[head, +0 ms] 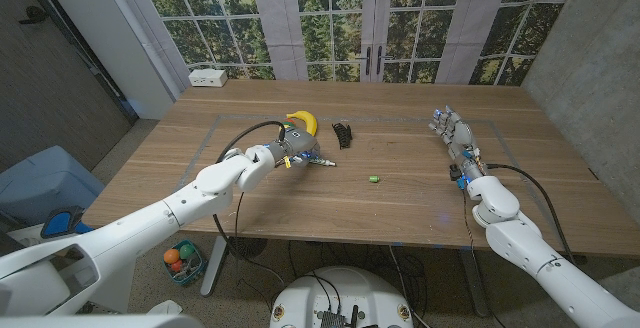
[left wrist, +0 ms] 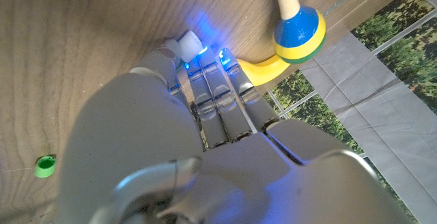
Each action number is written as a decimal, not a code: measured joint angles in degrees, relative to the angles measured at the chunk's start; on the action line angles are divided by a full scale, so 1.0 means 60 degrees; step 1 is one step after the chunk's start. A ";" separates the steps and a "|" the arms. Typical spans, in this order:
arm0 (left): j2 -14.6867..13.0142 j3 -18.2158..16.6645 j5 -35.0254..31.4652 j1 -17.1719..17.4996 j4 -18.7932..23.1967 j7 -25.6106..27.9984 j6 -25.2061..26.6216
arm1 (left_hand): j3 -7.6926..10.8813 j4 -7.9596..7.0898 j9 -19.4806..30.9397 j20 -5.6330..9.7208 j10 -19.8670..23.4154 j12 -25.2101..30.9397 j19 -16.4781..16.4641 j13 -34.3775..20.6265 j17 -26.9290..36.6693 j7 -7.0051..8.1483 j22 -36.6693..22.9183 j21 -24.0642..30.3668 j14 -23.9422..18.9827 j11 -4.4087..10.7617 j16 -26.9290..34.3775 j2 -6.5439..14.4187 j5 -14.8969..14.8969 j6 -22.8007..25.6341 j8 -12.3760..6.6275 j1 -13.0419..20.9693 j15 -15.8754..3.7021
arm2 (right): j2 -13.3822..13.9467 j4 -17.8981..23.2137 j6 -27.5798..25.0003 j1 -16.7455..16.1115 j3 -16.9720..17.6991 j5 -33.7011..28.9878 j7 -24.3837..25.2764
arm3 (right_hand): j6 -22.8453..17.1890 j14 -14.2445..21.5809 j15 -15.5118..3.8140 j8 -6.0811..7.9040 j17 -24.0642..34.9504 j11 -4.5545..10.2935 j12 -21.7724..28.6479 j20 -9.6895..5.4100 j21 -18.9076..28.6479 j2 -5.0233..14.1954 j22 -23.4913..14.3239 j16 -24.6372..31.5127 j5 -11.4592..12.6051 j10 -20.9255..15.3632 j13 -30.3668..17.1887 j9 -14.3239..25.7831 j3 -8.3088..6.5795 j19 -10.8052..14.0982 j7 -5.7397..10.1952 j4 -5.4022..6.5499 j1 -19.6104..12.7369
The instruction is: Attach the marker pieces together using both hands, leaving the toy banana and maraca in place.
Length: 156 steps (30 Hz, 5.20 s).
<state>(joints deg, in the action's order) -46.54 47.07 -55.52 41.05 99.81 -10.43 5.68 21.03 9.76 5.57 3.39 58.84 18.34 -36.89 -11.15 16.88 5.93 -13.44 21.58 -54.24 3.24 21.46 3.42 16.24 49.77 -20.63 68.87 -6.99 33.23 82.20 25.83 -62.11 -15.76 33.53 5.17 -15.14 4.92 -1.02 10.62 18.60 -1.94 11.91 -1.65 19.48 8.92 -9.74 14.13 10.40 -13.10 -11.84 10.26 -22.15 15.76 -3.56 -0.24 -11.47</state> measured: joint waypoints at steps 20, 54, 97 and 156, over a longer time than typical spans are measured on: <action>0.0186 -0.0634 0.1211 0.0548 -0.0020 0.1258 0.0745 | -0.0184 -0.0193 0.0006 0.0071 -0.0144 0.0439 -0.0548 -0.0005 0.1423 -0.0519 -0.0975 0.2324 -0.0379 0.0139 -0.0264 0.0154 0.1148 -0.0517 -0.1317 -0.0155 0.0315 | 0.0082 0.0246 0.0144 -0.0263 0.0131 -0.0080 0.0142 | -0.0035 0.0054 0.0054 0.0000 0.0001 0.0000 0.0000 0.0070 -0.0037 0.0000 0.0000 0.0000 0.0000 0.0000 0.0000 -0.0001 0.0000 0.0068 -0.0035 0.0000 0.0000; 0.0274 -0.1570 0.3766 0.0235 0.0532 0.2024 0.1415 | -0.0195 -0.0203 0.0006 0.0068 -0.0297 0.1577 -0.0544 -0.0011 0.2175 -0.0860 -0.0767 0.3434 -0.1049 0.0293 -0.0677 0.0097 0.1523 -0.0859 -0.2894 -0.0388 0.0223 | 0.0677 0.1092 -0.0552 -0.0552 0.0131 -0.1116 0.0874 | -0.0451 0.1079 0.0269 0.0143 -0.0401 0.0120 0.0000 0.0584 -0.0254 -0.0232 -0.0047 0.0180 0.0039 -0.0438 0.0020 0.0001 -0.0715 0.0718 0.0138 -0.1535 -0.1775; 0.0106 -0.2206 0.5672 0.0546 0.0228 0.2887 0.0038 | -0.0043 -0.0051 0.0006 0.0039 -0.0296 0.2458 -0.0467 -0.0011 0.2685 -0.0869 -0.0594 0.3690 -0.1326 0.0292 -0.0816 -0.0178 0.2262 -0.0867 -0.3319 -0.0664 -0.0056 | 0.3132 0.4873 -0.4166 -0.2180 0.0194 -0.5590 0.2699 | -0.1622 0.1415 -0.0157 0.0428 -0.0061 0.0445 0.0314 0.0907 -0.0401 -0.0704 -0.0138 0.0480 0.0112 -0.1368 -0.0227 0.0047 -0.0977 0.1040 0.0426 -0.1791 -0.4099; -0.0094 -0.2798 0.6095 0.1486 0.0724 0.3813 -0.0516 | 0.0175 0.0168 0.0007 0.0033 -0.0296 0.2740 -0.0199 -0.0011 0.3219 -0.0870 -0.0241 0.4246 -0.1403 0.0292 -0.1158 -0.0257 0.2321 -0.0879 -0.3558 -0.0889 -0.0171 | 0.3984 0.6402 -0.5907 -0.2097 -0.1199 -0.9367 0.2023 | -0.2749 0.1828 -0.0221 0.0577 0.0204 0.0932 0.0667 0.0581 -0.0401 -0.1433 -0.0134 0.0969 -0.0004 -0.2347 -0.0492 0.0044 -0.0802 0.1434 0.0974 -0.1618 -0.5983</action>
<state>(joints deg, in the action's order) -47.11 30.28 -18.95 49.96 104.15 12.45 2.59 22.09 10.77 5.61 3.59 57.06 34.78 -38.09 -11.22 36.20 0.71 -14.89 47.05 -62.66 4.99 14.51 1.88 30.16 44.50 -41.98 63.54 -8.02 57.14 120.61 -9.62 -74.68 -22.96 -22.67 17.31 -31.64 15.89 -2.35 14.09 19.83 3.65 15.91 1.84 17.07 0.32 -10.54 19.94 10.37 -27.18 -14.79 10.53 -26.96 24.36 2.28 -9.95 -47.37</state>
